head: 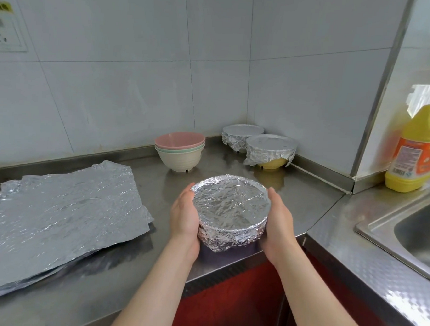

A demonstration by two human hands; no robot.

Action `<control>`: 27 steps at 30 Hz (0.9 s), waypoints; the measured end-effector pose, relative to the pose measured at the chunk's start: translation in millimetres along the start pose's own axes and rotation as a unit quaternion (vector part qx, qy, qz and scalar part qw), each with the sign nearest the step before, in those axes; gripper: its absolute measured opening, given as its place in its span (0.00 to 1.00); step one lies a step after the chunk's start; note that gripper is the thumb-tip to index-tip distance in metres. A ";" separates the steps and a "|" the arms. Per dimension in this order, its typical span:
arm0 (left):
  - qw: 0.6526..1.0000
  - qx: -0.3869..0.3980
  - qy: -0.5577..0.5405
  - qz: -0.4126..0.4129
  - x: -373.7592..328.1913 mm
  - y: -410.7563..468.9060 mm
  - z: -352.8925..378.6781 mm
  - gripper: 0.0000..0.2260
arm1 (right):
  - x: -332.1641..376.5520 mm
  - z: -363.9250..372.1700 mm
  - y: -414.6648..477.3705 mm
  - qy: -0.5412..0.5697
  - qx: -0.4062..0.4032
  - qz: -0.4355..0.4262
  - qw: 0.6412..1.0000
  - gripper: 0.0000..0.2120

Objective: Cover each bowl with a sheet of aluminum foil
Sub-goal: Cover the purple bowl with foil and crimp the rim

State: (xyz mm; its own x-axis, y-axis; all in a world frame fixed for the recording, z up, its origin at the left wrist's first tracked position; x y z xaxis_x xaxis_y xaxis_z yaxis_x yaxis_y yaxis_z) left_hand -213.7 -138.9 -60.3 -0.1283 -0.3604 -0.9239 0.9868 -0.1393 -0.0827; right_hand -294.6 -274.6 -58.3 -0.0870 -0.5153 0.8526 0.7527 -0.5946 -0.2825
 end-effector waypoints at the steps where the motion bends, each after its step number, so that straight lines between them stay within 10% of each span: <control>1: 1.000 -0.001 0.003 0.001 1.2 3.0 5.9 0.16 | 4.5 -1.8 3.1 0.001 0.003 0.004 1.000 0.19; 10: 0.983 0.125 0.134 0.021 16.4 14.9 82.4 0.20 | 75.8 -48.2 54.5 -0.210 -0.199 -0.176 0.941 0.24; 16: 0.932 0.129 0.320 0.113 38.8 26.0 119.8 0.20 | 102.5 -84.5 67.4 -0.350 -0.169 -0.196 0.901 0.13; 27: 0.932 0.091 0.324 0.132 39.2 21.8 179.2 0.10 | 125.0 -118.7 100.1 -0.327 -0.220 -0.222 0.892 0.10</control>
State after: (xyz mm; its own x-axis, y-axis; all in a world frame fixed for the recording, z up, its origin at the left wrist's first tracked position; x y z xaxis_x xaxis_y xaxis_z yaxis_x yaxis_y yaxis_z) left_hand -215.0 -321.4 -31.4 0.2614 0.2198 -0.9399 0.9349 -0.2997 0.1900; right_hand -307.6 -471.7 -32.2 0.1947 0.2161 0.9568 0.3973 -0.9092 0.1245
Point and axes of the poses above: each hand's wrist, its own y-axis towards the middle knuckle, its own z-axis out of the palm, x = y × z, the point moved 1 cm from there along y, towards the middle knuckle
